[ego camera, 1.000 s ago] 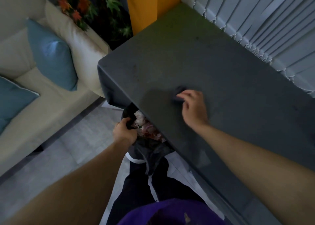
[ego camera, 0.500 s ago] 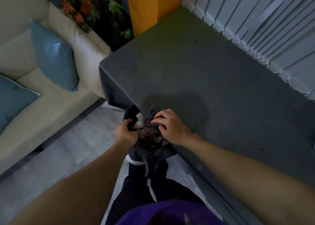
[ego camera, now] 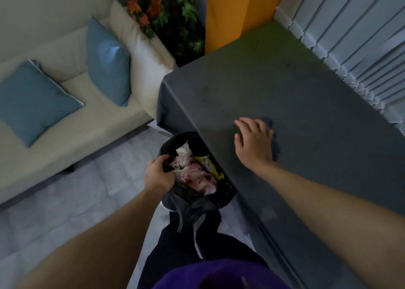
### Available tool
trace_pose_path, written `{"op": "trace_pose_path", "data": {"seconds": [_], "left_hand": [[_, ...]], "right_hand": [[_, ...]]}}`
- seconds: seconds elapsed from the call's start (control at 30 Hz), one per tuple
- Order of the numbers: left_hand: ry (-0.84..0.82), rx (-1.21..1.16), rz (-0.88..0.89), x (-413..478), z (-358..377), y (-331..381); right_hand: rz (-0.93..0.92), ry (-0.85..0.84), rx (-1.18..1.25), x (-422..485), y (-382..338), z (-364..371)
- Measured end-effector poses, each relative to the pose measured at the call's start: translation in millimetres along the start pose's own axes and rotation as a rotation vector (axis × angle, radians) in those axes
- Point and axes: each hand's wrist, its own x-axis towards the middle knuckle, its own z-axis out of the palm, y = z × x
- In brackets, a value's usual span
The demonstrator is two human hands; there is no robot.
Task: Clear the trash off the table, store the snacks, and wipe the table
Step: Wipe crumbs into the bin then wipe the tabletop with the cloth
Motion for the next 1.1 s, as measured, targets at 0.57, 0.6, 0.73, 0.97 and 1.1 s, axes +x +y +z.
{"op": "trace_pose_path", "data": {"seconds": [0.57,0.6,0.73,0.97,1.1], "left_hand": [[0.236,-0.271,-0.133,0.7,-90.9,-60.2],[0.244,-0.286,-0.137,1.0,-95.4,-64.0],[0.26,-0.419,-0.194,2.8,-109.0,-78.0],[0.307,-0.271,-0.136,10.4,-119.9,-95.8],[0.303,0.07,-0.041,35.1,-132.5,-99.8]], "right_hand": [[-0.216,-0.613,-0.031,19.4,-135.9,50.2],[-0.192,-0.639,-0.022,21.4,-141.2,52.0],[-0.154,-0.662,0.054,35.2,-152.5,56.7],[-0.234,-0.602,0.057,56.6,-172.5,64.6],[-0.202,-0.592,0.054,58.2,-188.2,79.4]]}}
